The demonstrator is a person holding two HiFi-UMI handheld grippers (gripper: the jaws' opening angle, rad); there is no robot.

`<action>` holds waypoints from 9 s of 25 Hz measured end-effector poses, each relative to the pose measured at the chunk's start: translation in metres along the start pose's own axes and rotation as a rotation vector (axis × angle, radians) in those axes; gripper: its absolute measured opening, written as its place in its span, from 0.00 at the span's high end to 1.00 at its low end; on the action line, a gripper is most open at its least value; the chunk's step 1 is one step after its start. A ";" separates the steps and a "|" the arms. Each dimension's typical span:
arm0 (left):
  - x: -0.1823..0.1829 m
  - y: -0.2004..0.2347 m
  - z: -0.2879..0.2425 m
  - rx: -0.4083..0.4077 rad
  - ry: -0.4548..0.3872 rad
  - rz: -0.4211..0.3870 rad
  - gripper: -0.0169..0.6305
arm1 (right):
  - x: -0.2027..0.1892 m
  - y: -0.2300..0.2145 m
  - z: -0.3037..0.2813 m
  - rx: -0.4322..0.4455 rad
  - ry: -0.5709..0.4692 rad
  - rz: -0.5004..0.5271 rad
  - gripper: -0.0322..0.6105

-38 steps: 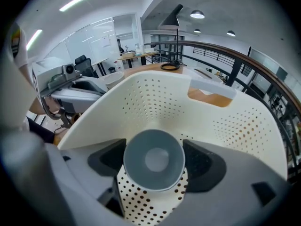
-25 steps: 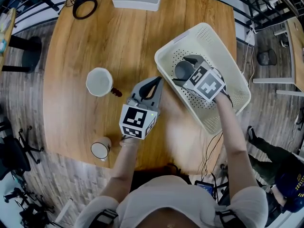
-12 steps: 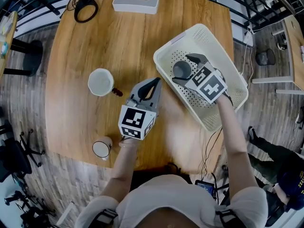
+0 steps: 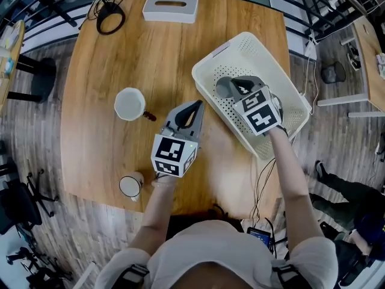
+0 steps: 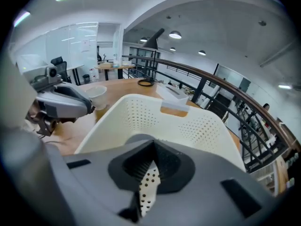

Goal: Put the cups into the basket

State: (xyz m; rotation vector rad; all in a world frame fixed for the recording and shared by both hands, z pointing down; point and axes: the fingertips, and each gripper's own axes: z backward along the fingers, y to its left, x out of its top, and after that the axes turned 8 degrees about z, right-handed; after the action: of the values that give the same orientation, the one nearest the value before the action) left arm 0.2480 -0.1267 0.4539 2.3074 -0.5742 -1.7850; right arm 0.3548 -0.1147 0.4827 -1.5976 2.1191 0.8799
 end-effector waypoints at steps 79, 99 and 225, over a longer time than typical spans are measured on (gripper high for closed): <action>0.023 -0.177 0.140 -0.233 -0.146 -0.056 0.96 | 0.008 0.182 0.268 -0.501 -0.714 -0.409 0.93; 0.017 -0.123 0.187 -0.038 -0.201 0.005 0.96 | 0.046 0.223 0.226 -0.266 -0.700 -0.317 0.93; -0.031 0.016 0.230 0.155 -0.149 0.154 0.96 | 0.018 0.322 0.080 0.532 0.210 0.543 0.34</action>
State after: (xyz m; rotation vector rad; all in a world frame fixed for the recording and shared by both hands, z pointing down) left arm 0.0183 -0.1060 0.4254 2.1665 -0.9181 -1.9104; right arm 0.0366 -0.0191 0.4989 -0.8904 2.6952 0.2318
